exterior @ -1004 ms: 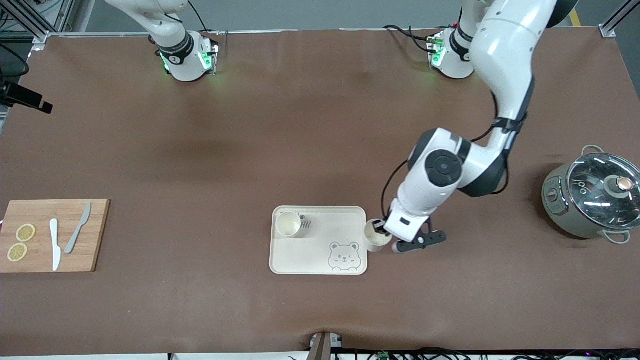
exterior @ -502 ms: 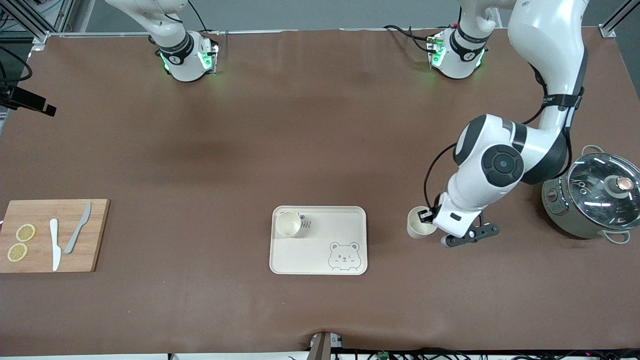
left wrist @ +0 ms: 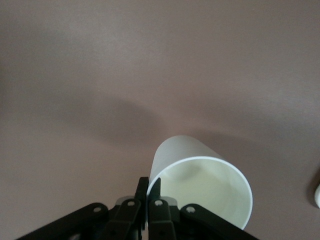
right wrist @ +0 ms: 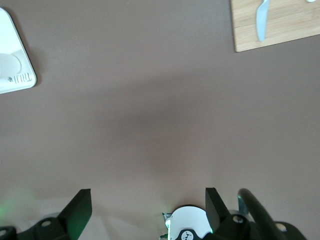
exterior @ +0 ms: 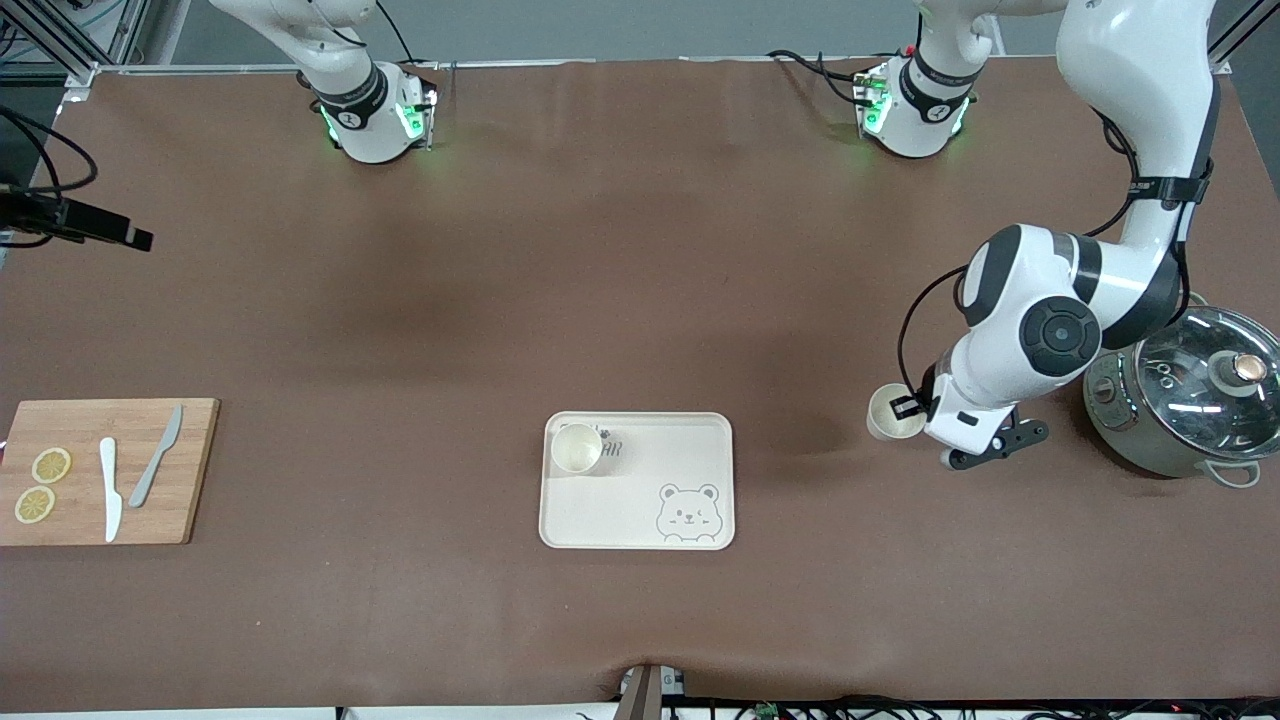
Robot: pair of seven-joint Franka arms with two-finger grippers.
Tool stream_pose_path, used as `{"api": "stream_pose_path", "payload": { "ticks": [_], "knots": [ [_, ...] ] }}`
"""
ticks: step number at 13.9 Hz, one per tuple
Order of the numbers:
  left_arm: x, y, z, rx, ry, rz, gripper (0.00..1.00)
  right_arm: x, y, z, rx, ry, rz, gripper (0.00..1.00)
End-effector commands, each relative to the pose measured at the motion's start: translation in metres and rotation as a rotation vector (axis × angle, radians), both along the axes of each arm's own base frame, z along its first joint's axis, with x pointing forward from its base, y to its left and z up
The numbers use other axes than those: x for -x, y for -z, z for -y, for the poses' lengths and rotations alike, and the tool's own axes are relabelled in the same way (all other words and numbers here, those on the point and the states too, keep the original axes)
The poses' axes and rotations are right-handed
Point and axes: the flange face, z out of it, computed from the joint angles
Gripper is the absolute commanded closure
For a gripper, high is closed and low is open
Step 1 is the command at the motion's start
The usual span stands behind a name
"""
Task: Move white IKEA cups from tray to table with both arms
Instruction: 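Lower the cup beside the pot while the right gripper reaches the tray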
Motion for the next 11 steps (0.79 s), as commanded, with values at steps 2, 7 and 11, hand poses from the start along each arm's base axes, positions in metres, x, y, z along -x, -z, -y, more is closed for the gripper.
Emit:
{"api": "stream_pose_path", "payload": {
  "ticks": [2,7,11],
  "knots": [
    [0.033,0.007,-0.026,-0.022,-0.01,0.04,1.0,-0.03,0.03,-0.019,-0.008,-0.047,-0.027,0.0],
    [0.045,0.023,-0.026,-0.025,-0.016,0.025,1.0,-0.085,0.118,-0.092,0.0,-0.124,-0.004,0.0],
    [0.044,0.031,-0.027,-0.016,-0.015,0.045,1.0,-0.099,0.146,-0.15,0.047,-0.042,0.013,0.0]
  ]
}}
